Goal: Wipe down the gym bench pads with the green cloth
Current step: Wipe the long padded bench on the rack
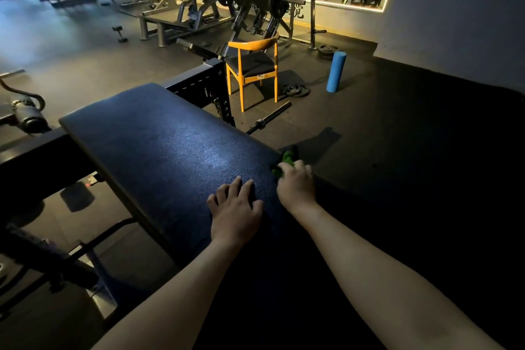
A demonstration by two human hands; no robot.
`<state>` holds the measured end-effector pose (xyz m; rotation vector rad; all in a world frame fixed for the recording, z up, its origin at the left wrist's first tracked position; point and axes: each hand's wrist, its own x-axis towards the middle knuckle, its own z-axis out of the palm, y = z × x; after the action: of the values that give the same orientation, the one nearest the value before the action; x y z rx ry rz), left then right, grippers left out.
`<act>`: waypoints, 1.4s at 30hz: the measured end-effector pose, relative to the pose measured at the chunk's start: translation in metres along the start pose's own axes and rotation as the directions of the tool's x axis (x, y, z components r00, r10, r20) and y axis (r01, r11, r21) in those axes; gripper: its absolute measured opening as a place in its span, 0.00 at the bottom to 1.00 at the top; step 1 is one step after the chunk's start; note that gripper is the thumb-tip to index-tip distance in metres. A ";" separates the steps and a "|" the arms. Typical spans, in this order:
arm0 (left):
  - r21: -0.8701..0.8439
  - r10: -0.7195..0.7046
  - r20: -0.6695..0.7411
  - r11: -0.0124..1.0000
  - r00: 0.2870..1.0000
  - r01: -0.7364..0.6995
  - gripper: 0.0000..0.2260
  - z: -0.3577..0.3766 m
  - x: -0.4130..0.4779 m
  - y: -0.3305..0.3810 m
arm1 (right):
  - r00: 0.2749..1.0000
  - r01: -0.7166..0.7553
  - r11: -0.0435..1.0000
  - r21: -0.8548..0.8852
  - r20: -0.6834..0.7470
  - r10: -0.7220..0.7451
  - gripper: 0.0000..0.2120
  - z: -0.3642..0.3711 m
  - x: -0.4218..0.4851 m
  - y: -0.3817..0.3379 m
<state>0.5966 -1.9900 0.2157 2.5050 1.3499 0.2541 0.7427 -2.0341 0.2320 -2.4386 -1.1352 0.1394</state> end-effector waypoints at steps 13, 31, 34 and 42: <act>-0.063 0.046 -0.007 0.997 0.999 -0.047 0.24 -0.004 -0.003 -0.003 | 0.994 -0.106 0.993 -0.047 -0.010 0.105 0.22 -0.023 0.023 0.047; -0.046 0.045 -0.018 0.998 0.999 -0.046 0.24 -0.001 0.000 -0.003 | 0.971 0.235 0.966 0.103 0.007 -0.237 0.21 -0.004 -0.014 0.008; -0.063 0.051 -0.016 0.997 0.999 -0.051 0.24 -0.001 -0.002 -0.004 | 0.995 0.012 1.000 -0.015 -0.103 -0.014 0.22 -0.012 0.000 0.037; -0.135 0.056 -0.035 0.989 0.998 -0.060 0.23 -0.004 -0.002 -0.005 | 0.994 -0.097 0.995 0.014 -0.057 0.098 0.23 -0.008 -0.005 0.031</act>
<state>0.5904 -1.9884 0.2182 2.4385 1.2291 0.3859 0.7629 -2.0584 0.2255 -2.4722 -0.9890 0.1051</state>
